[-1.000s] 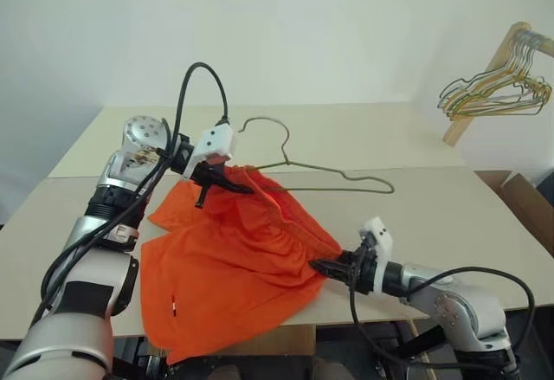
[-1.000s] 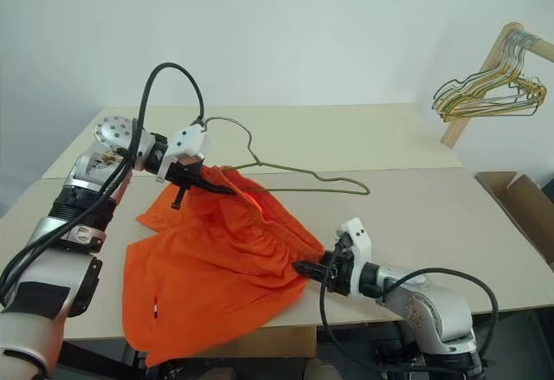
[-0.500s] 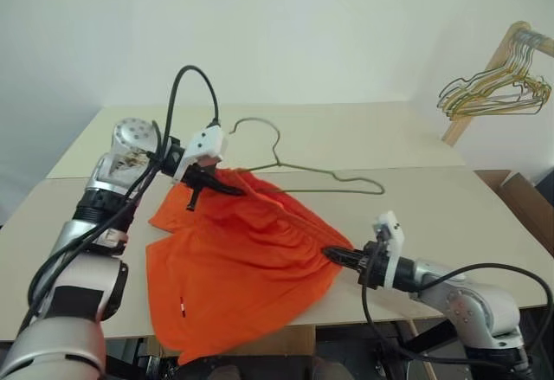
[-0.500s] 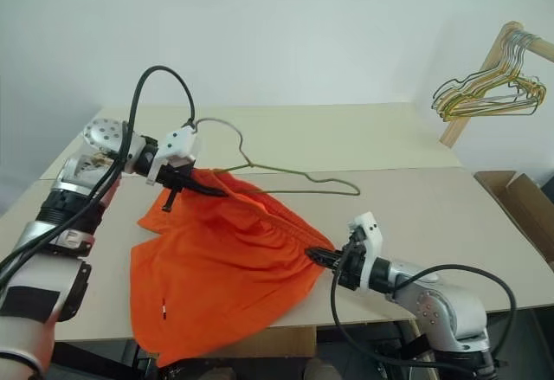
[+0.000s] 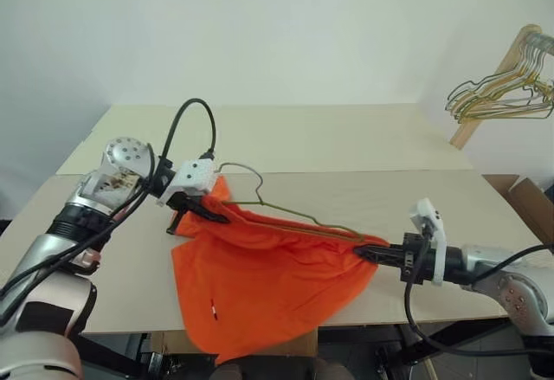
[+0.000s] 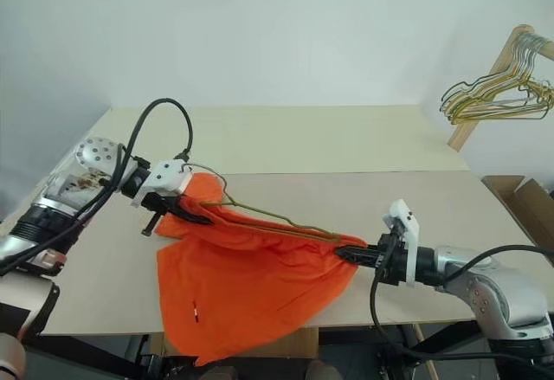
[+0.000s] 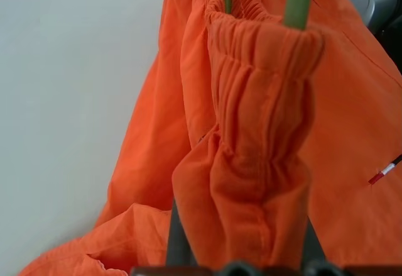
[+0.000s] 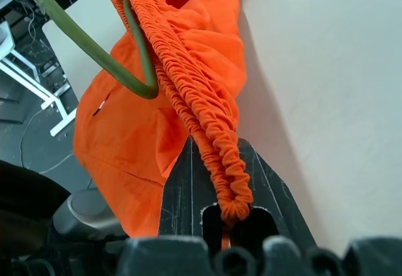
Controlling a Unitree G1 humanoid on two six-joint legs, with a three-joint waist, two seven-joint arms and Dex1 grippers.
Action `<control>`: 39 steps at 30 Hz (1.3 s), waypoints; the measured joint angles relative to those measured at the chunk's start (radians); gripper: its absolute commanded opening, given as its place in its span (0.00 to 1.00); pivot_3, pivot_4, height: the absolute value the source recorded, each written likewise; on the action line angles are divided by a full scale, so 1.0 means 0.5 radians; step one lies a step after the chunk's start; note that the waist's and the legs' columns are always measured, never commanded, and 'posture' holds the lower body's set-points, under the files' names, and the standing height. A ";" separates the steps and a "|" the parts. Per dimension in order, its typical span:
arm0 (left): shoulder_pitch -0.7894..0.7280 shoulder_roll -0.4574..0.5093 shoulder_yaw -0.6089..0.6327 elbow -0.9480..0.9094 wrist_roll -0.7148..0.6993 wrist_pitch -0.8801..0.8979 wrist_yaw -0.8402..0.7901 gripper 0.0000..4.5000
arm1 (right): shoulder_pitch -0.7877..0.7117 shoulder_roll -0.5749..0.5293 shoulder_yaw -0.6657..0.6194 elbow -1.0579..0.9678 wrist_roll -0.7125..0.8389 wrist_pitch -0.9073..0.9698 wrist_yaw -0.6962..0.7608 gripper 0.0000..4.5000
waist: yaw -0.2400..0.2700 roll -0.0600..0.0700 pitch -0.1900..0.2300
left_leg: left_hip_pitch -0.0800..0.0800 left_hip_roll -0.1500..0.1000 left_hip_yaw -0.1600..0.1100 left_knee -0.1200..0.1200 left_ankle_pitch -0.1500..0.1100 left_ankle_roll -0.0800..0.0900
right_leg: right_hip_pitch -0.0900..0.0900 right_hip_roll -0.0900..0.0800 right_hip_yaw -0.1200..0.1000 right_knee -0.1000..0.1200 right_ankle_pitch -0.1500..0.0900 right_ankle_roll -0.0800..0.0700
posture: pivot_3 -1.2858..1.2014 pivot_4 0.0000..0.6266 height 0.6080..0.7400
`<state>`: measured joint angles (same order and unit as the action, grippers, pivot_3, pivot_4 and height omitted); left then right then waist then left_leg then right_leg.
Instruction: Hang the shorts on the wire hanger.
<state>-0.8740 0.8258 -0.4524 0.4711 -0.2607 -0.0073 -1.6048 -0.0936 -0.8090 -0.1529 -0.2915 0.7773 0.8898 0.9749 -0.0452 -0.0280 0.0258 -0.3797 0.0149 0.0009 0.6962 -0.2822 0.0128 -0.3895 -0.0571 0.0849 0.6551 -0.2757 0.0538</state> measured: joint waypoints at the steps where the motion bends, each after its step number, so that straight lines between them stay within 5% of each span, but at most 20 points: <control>1: -0.009 -0.017 0.006 0.031 0.008 0.008 0.007 0.00 | 0.000 -0.017 0.000 0.005 0.000 -0.010 0.017 0.00 | 0.001 0.000 0.000 | -0.001 0.000 0.000 0.000 0.000 0.000 | 0.000 0.000 0.000 0.000 0.000 0.000 | 0.49 0.00 1.00; 9: -0.036 -0.099 0.087 0.107 0.046 0.112 0.060 0.00 | 0.003 -0.041 0.001 0.007 -0.002 -0.035 0.051 0.00 | 0.001 0.000 0.000 | -0.001 0.000 0.000 0.000 0.000 0.000 | -0.001 0.000 0.000 0.001 0.000 0.000 | 0.49 0.00 1.00; 19: 0.070 0.010 0.022 0.026 0.164 -0.243 -0.001 0.00 | -0.028 -0.069 0.009 0.014 -0.015 -0.075 0.097 0.00 | 0.003 0.000 0.000 | 0.001 0.000 0.001 0.000 0.000 0.000 | 0.000 0.000 0.001 0.001 0.000 0.000 | 0.49 0.00 1.00; 35: 0.015 -0.100 0.000 0.169 0.393 -0.322 0.065 0.00 | -0.202 -0.225 0.028 -0.156 -0.016 -0.118 0.174 0.00 | 0.002 0.000 0.000 | -0.001 0.000 0.000 0.001 0.000 0.000 | -0.001 0.000 0.000 0.000 0.000 0.000 | 0.48 0.00 1.00; 39: -0.003 -0.167 -0.002 0.263 0.475 -0.280 0.080 0.00 | -0.280 -0.260 0.055 -0.188 -0.066 -0.123 0.163 0.28 | 0.001 0.000 0.000 | -0.002 0.000 0.001 0.001 0.000 0.000 | -0.002 0.000 0.000 0.000 0.000 0.000 | 0.48 0.00 1.00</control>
<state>-0.8754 0.7423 -0.4533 0.6027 -0.0231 -0.1470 -1.5646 -0.2337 -0.9390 -0.1253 -0.3857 0.7445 0.8283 1.0565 -0.0447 -0.0280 0.0257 -0.3807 0.0148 0.0012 0.6966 -0.2823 0.0129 -0.3902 -0.0573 0.0848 0.6551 -0.2757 0.0538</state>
